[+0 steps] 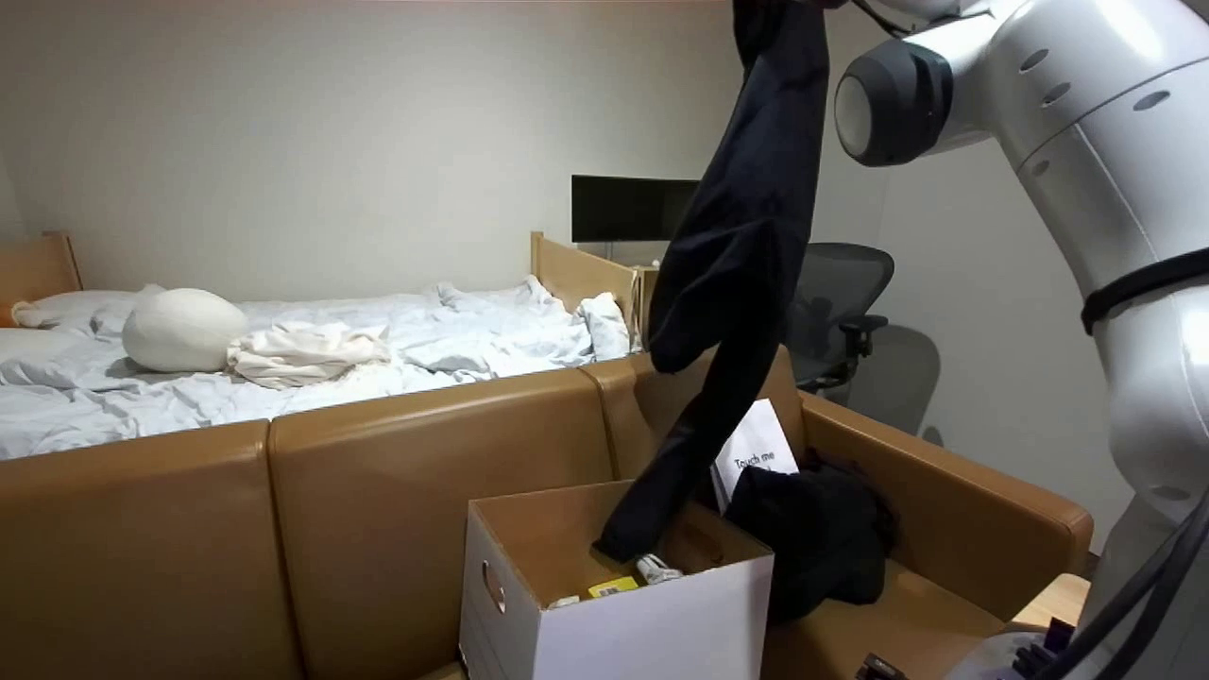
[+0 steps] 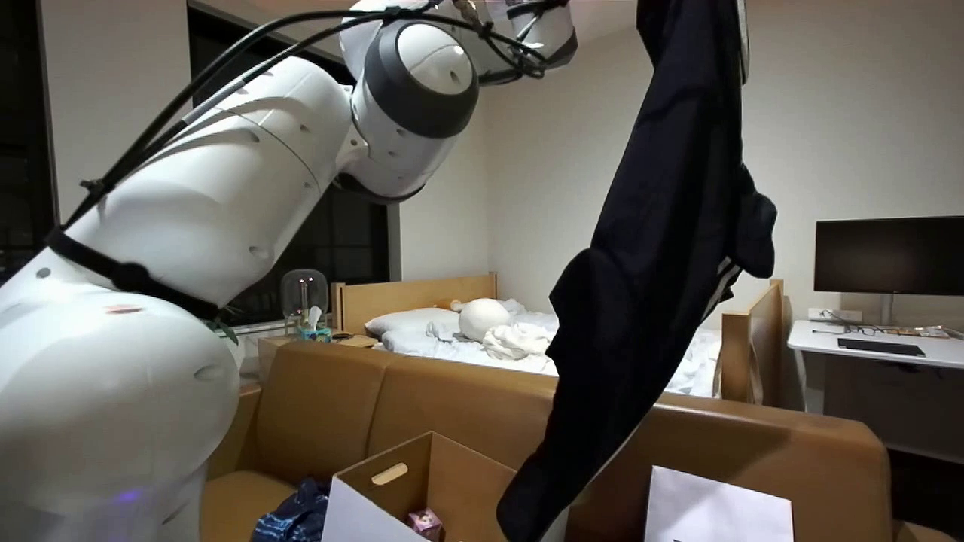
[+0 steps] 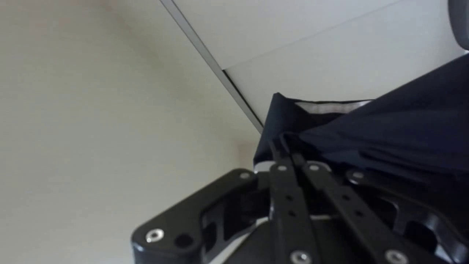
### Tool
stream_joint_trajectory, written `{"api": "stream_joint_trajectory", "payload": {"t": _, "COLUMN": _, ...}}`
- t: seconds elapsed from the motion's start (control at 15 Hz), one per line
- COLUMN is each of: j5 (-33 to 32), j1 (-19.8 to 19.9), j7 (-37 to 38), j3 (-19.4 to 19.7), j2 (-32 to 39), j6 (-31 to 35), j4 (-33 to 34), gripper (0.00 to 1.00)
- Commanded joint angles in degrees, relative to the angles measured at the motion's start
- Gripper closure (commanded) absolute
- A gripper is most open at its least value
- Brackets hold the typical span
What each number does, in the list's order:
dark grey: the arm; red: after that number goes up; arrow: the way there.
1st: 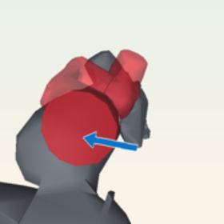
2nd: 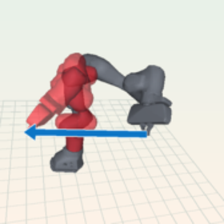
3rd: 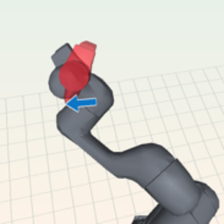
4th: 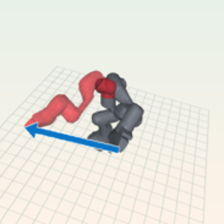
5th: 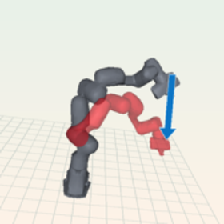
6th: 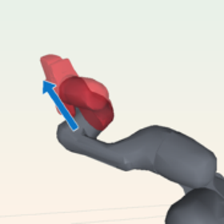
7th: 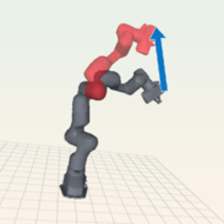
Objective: Remove the hoodie from the box and put it on the couch
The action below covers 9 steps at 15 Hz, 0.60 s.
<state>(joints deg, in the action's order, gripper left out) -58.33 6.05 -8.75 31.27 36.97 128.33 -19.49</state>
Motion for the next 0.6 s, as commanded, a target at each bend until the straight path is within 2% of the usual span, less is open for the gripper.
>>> {"api": "stream_joint_trajectory", "payload": {"t": 0.0, "j5": -6.3, "j1": 4.3, "j7": 5.7, "j3": 1.7, "j2": -1.9, "j6": 9.2, "j4": 0.0, "gripper": 0.98}}
{"api": "stream_joint_trajectory", "payload": {"t": 0.13, "j5": -10.0, "j1": 6.4, "j7": 10.6, "j3": 3.4, "j2": -2.3, "j6": 13.6, "j4": 0.0, "gripper": 0.98}}
{"api": "stream_joint_trajectory", "payload": {"t": 0.2, "j5": -12.7, "j1": 6.7, "j7": 15.2, "j3": 5.3, "j2": -2.0, "j6": 13.1, "j4": 0.0, "gripper": 0.98}}
{"api": "stream_joint_trajectory", "payload": {"t": 0.27, "j5": -9.6, "j1": 6.0, "j7": 9.2, "j3": 1.3, "j2": -1.8, "j6": 10.4, "j4": 0.0, "gripper": 0.98}}
{"api": "stream_joint_trajectory", "payload": {"t": 0.53, "j5": -10.3, "j1": 6.3, "j7": 10.4, "j3": 0.3, "j2": -1.4, "j6": 10.4, "j4": -0.4, "gripper": 0.99}}
